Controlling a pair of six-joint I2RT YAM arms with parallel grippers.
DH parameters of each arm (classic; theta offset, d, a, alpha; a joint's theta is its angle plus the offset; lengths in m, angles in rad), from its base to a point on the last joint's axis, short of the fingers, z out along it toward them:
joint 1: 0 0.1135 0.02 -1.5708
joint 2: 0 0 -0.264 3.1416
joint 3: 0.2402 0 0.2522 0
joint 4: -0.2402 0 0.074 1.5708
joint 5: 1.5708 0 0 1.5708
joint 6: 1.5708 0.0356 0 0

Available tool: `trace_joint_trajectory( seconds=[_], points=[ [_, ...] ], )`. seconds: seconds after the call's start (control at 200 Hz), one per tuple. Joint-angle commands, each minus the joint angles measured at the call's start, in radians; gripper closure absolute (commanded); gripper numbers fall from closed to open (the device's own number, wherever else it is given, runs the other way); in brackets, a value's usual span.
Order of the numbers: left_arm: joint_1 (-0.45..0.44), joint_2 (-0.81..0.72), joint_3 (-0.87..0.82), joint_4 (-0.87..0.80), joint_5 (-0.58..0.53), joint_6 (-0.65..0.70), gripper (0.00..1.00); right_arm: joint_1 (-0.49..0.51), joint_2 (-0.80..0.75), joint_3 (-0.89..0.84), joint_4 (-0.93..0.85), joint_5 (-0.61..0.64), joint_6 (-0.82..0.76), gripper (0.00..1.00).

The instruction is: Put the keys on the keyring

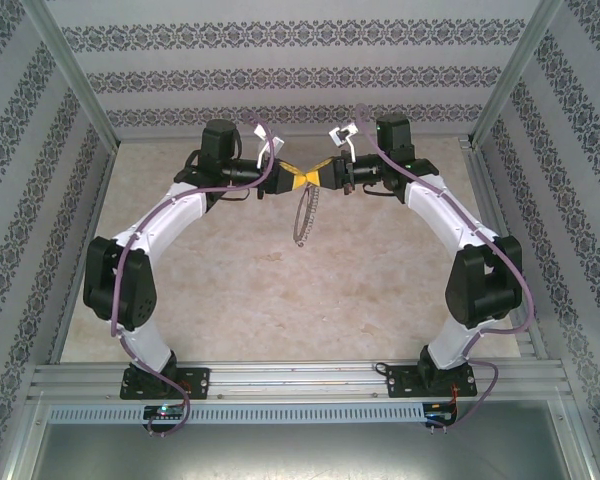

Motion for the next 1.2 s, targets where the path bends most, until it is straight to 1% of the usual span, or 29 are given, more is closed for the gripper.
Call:
trace_joint_trajectory(
  seconds=[0.0, 0.04, 0.075, 0.14, 0.2, 0.26, 0.335, 0.39, 0.47, 0.58, 0.659, 0.759, 0.894, 0.964, 1.194],
  points=[
    [-0.033, -0.048, 0.007, -0.09, -0.005, 0.091, 1.0, 0.016, 0.0, 0.025, 0.094, 0.03, 0.024, 1.0],
    [-0.033, -0.05, 0.009, -0.102, -0.012, 0.104, 1.0, 0.018, -0.001, 0.022, 0.102, 0.037, 0.031, 1.0],
    [-0.033, -0.053, 0.01, -0.111, -0.019, 0.112, 1.0, 0.017, -0.002, 0.019, 0.115, 0.041, 0.039, 0.96],
    [-0.032, -0.056, 0.009, -0.116, -0.033, 0.12, 1.0, 0.015, -0.008, 0.01, 0.139, 0.054, 0.058, 0.79],
    [-0.033, -0.056, 0.007, -0.118, -0.041, 0.12, 1.0, 0.008, -0.02, -0.008, 0.184, 0.065, 0.092, 0.7],
    [-0.033, -0.058, 0.004, -0.115, -0.045, 0.119, 1.0, -0.005, -0.036, -0.042, 0.262, 0.073, 0.144, 0.65],
    [-0.032, -0.062, -0.003, -0.095, -0.051, 0.105, 1.0, -0.024, -0.065, -0.092, 0.357, 0.084, 0.207, 0.61],
    [-0.033, -0.064, -0.011, -0.077, -0.05, 0.095, 1.0, -0.032, -0.093, -0.13, 0.406, 0.099, 0.236, 0.6],
    [-0.032, -0.073, -0.028, -0.032, -0.051, 0.069, 1.0, -0.036, -0.134, -0.181, 0.427, 0.144, 0.238, 0.59],
    [-0.032, -0.089, -0.067, 0.059, -0.062, 0.017, 1.0, -0.04, -0.189, -0.278, 0.509, 0.228, 0.27, 0.59],
    [-0.032, -0.104, -0.096, 0.123, -0.071, -0.019, 1.0, -0.049, -0.227, -0.359, 0.587, 0.312, 0.312, 0.58],
    [-0.031, -0.121, -0.136, 0.213, -0.082, -0.066, 1.0, -0.054, -0.258, -0.444, 0.678, 0.372, 0.356, 0.57],
    [-0.032, -0.137, -0.209, 0.391, -0.086, -0.16, 1.0, -0.051, -0.269, -0.535, 0.789, 0.401, 0.409, 0.57],
    [-0.033, -0.143, -0.235, 0.459, -0.09, -0.189, 1.0, -0.045, -0.266, -0.562, 0.815, 0.407, 0.417, 0.57],
    [-0.032, -0.143, -0.237, 0.501, -0.092, -0.224, 1.0, 0.011, -0.258, -0.585, 0.825, 0.38, 0.392, 0.56]
  ],
)
